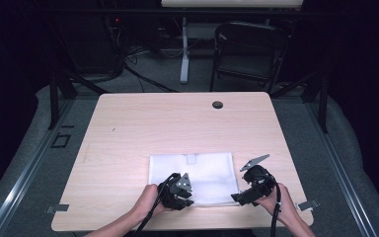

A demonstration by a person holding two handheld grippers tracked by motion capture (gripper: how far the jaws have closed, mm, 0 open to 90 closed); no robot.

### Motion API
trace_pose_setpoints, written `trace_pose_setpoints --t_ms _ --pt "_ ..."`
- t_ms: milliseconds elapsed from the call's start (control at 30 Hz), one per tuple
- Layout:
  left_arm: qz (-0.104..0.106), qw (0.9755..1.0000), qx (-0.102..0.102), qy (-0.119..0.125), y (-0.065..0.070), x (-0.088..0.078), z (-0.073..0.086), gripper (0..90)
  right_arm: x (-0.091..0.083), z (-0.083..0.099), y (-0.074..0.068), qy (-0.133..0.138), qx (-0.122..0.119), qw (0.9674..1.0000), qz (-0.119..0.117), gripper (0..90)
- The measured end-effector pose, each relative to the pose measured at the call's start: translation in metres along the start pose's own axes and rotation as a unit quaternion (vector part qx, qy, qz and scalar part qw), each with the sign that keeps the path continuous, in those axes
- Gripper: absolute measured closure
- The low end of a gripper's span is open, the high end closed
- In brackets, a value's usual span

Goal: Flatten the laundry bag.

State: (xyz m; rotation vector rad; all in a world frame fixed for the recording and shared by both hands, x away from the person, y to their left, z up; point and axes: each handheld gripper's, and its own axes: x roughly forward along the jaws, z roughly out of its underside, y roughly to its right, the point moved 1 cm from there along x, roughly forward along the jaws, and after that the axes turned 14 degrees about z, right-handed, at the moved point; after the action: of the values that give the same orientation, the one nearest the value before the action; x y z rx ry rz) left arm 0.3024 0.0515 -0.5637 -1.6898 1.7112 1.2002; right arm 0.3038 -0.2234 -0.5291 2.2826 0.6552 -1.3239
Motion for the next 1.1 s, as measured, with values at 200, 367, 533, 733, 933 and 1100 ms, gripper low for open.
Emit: trace_pose_setpoints --t_ms 200,367,533,733,933,1100 --pt "-0.005 1.0000 -0.004 -0.003 -0.001 0.003 0.001 80.5 0.001 0.001 -0.001 -0.004 -0.006 1.0000 0.002 8.0" --pt "-0.009 1.0000 0.000 0.000 -0.002 0.003 0.000 87.4 0.000 0.000 -0.003 0.001 -0.008 1.0000 -0.001 10.3" --pt "-0.011 0.9999 -0.001 0.009 -0.001 0.001 -0.001 88.5 -0.004 -0.001 -0.006 0.014 -0.016 0.9998 -0.001 13.9" --pt "-0.014 0.9996 -0.010 0.022 0.000 -0.004 -0.004 88.9 -0.011 -0.005 -0.016 0.032 -0.027 0.9991 -0.007 16.4" --pt "-0.019 0.9990 -0.021 0.035 -0.002 -0.012 -0.007 89.0 -0.014 -0.008 -0.024 0.045 -0.040 0.9982 -0.006 21.4" --pt "-0.031 0.9981 -0.025 0.048 -0.003 -0.019 -0.010 89.0 -0.014 -0.010 -0.028 0.048 -0.046 0.9978 -0.001 26.6"
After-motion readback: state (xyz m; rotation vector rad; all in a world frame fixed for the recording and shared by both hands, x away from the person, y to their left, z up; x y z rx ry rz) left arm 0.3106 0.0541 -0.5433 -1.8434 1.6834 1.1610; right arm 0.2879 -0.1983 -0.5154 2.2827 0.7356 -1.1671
